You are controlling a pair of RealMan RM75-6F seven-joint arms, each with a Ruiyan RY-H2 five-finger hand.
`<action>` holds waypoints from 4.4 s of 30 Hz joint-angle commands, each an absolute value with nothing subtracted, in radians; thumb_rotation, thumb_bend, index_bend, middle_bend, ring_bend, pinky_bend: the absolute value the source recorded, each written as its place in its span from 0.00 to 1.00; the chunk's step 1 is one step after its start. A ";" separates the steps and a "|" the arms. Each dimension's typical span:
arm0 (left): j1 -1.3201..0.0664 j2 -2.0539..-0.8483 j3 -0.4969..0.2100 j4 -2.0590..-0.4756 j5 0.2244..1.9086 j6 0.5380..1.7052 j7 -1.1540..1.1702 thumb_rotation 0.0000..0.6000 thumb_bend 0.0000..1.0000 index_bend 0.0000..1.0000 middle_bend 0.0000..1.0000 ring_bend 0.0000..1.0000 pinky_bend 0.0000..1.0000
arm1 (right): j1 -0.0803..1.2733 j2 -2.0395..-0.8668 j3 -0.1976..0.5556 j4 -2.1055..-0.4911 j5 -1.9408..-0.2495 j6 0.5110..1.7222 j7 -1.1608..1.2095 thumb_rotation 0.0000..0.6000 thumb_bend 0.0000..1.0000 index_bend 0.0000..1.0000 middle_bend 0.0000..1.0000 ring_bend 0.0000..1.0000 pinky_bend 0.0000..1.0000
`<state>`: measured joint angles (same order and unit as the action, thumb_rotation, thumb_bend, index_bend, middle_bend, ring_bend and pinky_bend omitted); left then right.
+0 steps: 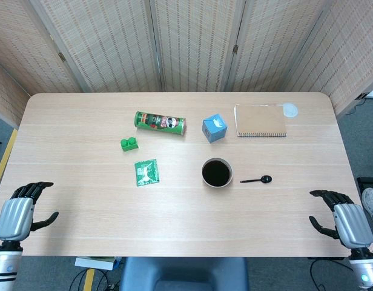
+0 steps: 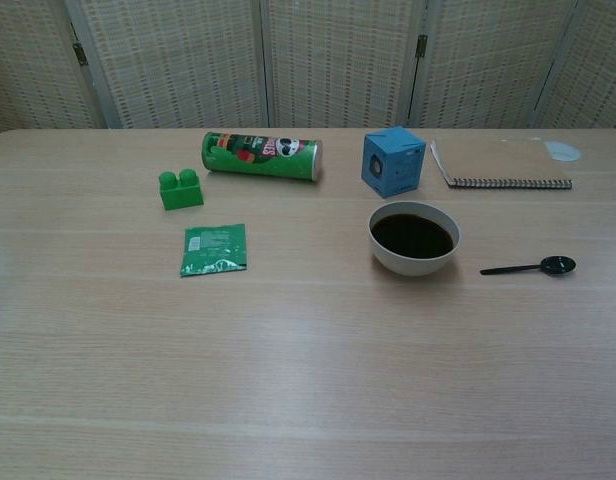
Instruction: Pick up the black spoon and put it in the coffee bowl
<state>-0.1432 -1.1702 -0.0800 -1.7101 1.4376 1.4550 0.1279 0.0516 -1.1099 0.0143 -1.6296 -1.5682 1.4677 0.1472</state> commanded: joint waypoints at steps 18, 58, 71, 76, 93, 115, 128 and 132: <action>-0.136 -1.176 -0.076 -1.707 1.444 1.469 0.119 1.00 0.23 0.27 0.30 0.25 0.27 | 0.061 -1.127 0.024 -1.621 -1.577 1.487 0.107 1.00 0.23 0.29 0.35 0.29 0.31; -0.093 -1.187 -0.068 -1.657 1.439 1.506 0.073 1.00 0.23 0.27 0.30 0.25 0.27 | 0.464 -1.487 0.134 -1.288 -1.348 0.947 -0.183 1.00 0.31 0.38 0.86 1.00 1.00; -0.089 -1.185 -0.071 -1.659 1.445 1.511 0.056 1.00 0.23 0.28 0.29 0.25 0.27 | 0.556 -1.608 0.144 -1.123 -1.301 0.854 -0.173 1.00 0.31 0.44 0.86 1.00 1.00; -0.088 -1.184 -0.071 -1.658 1.445 1.510 0.056 1.00 0.23 0.28 0.29 0.25 0.27 | 0.578 -1.640 0.151 -1.073 -1.284 0.839 -0.163 1.00 0.30 0.46 0.86 1.00 1.00; -0.085 -1.185 -0.074 -1.653 1.441 1.510 0.058 1.00 0.23 0.28 0.29 0.25 0.27 | 0.615 -1.696 0.144 -0.996 -1.272 0.817 -0.144 1.00 0.30 0.49 0.86 1.00 1.00; -0.077 -1.190 -0.071 -1.641 1.438 1.509 0.050 1.00 0.23 0.28 0.29 0.25 0.27 | 0.630 -1.709 0.129 -0.977 -1.263 0.808 -0.148 1.00 0.32 0.52 0.86 1.00 1.00; -0.073 -1.193 -0.069 -1.634 1.441 1.512 0.043 1.00 0.23 0.28 0.29 0.25 0.27 | 0.625 -1.712 0.123 -0.970 -1.269 0.821 -0.128 1.00 0.37 0.58 0.87 1.00 1.00; -0.072 -1.195 -0.069 -1.633 1.441 1.512 0.041 1.00 0.23 0.28 0.29 0.25 0.27 | 0.622 -1.709 0.123 -0.970 -1.272 0.830 -0.112 1.00 0.39 0.60 0.87 1.00 1.00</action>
<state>-0.0718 -1.1950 -0.0693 -1.6331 1.4415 1.5121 0.0410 0.6227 -1.7104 0.1232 -0.9696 -1.2714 0.8285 -0.1151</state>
